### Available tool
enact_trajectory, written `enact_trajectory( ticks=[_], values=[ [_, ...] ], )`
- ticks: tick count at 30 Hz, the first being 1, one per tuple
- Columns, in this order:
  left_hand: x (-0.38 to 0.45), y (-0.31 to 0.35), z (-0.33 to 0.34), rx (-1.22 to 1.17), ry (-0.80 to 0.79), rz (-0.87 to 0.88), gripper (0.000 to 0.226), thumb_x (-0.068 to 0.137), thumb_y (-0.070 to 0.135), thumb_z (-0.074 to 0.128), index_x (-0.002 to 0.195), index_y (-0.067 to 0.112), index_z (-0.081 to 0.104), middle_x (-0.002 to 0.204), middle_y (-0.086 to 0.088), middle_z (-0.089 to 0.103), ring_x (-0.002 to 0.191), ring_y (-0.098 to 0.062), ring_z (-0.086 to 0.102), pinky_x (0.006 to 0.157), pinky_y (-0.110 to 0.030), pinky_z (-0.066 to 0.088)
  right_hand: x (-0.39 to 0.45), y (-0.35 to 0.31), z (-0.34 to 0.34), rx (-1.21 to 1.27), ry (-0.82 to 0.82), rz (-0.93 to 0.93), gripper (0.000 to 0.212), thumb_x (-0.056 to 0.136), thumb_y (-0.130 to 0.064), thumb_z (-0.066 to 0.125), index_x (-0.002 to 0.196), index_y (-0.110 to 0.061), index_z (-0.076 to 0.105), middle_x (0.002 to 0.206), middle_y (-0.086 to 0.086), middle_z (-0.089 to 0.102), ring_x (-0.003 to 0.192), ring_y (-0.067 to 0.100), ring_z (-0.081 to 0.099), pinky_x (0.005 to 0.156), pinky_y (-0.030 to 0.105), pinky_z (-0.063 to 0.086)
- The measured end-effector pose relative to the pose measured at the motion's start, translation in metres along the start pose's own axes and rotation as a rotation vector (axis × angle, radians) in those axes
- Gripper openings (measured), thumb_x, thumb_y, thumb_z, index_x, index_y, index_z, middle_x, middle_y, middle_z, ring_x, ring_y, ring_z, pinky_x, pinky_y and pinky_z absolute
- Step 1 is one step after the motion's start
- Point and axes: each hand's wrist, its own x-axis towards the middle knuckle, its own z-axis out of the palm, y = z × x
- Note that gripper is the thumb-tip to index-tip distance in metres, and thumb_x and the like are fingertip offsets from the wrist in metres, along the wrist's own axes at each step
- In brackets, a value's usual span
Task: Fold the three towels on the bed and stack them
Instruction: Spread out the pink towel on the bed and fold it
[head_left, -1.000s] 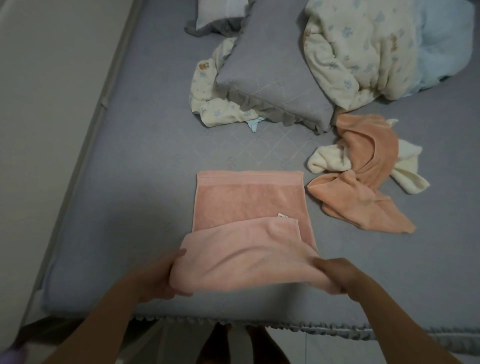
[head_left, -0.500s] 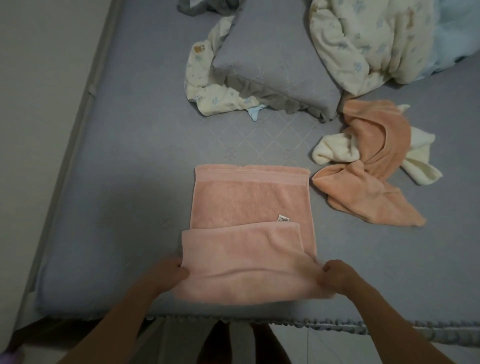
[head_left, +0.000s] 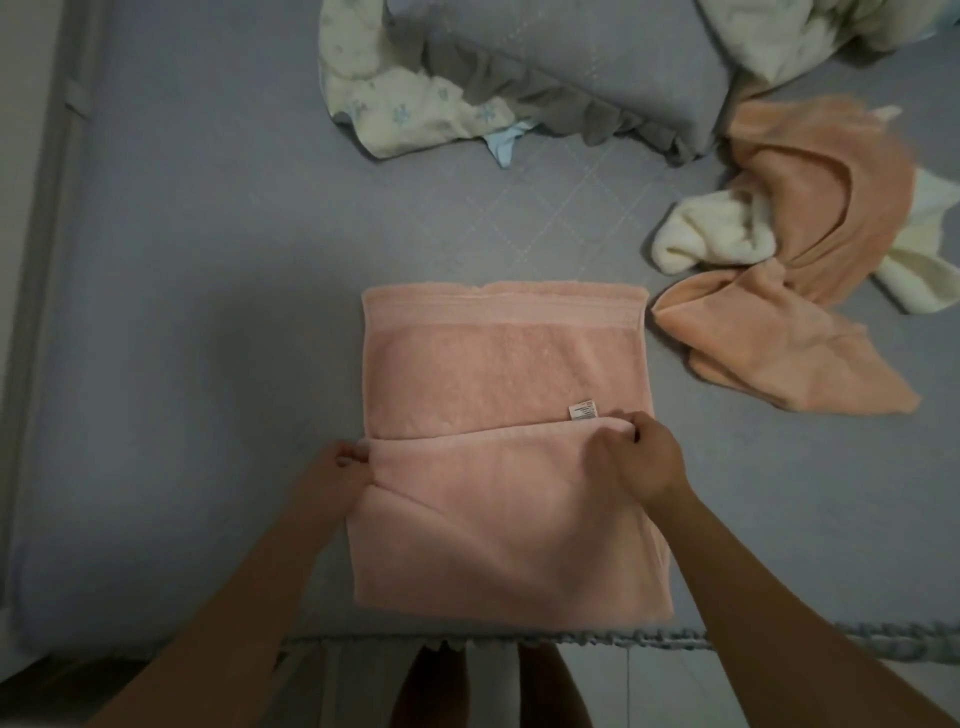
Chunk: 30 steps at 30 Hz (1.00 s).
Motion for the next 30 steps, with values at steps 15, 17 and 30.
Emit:
enact_trajectory(
  ticks=[15, 17, 30],
  values=[
    [0.075, 0.136, -0.003, 0.015, 0.114, 0.313, 0.03, 0.092, 0.018, 0.061, 0.121, 0.016, 0.058, 0.105, -0.012, 0.066, 0.101, -0.028, 0.062, 0.088, -0.04, 0.052, 0.109, -0.074, -0.033, -0.075, 0.138, -0.083, 0.045, 0.084, -0.022, 0.07, 0.117, 0.004, 0.056, 0.104, 0.02, 0.066, 0.103, 0.033, 0.062, 0.085, 0.041, 0.047],
    [0.075, 0.127, 0.002, 0.087, 0.182, 0.32, 0.037, 0.091, 0.027, 0.063, 0.122, 0.007, 0.059, 0.114, -0.016, 0.065, 0.107, -0.028, 0.061, 0.094, -0.046, 0.05, 0.095, -0.057, -0.02, -0.103, 0.167, -0.067, 0.022, 0.081, -0.021, 0.069, 0.083, -0.003, 0.057, 0.082, 0.013, 0.063, 0.086, 0.03, 0.063, 0.069, 0.038, 0.047],
    [0.096, 0.16, -0.014, -0.342, -0.31, 0.2, 0.041, 0.096, 0.044, 0.054, 0.116, 0.011, 0.067, 0.112, -0.002, 0.073, 0.097, -0.012, 0.07, 0.08, -0.027, 0.057, 0.105, -0.069, -0.033, 0.291, 0.09, 0.044, 0.02, 0.09, -0.036, 0.058, 0.09, -0.017, 0.065, 0.077, -0.007, 0.062, 0.07, 0.011, 0.058, 0.063, 0.028, 0.047]
  ],
)
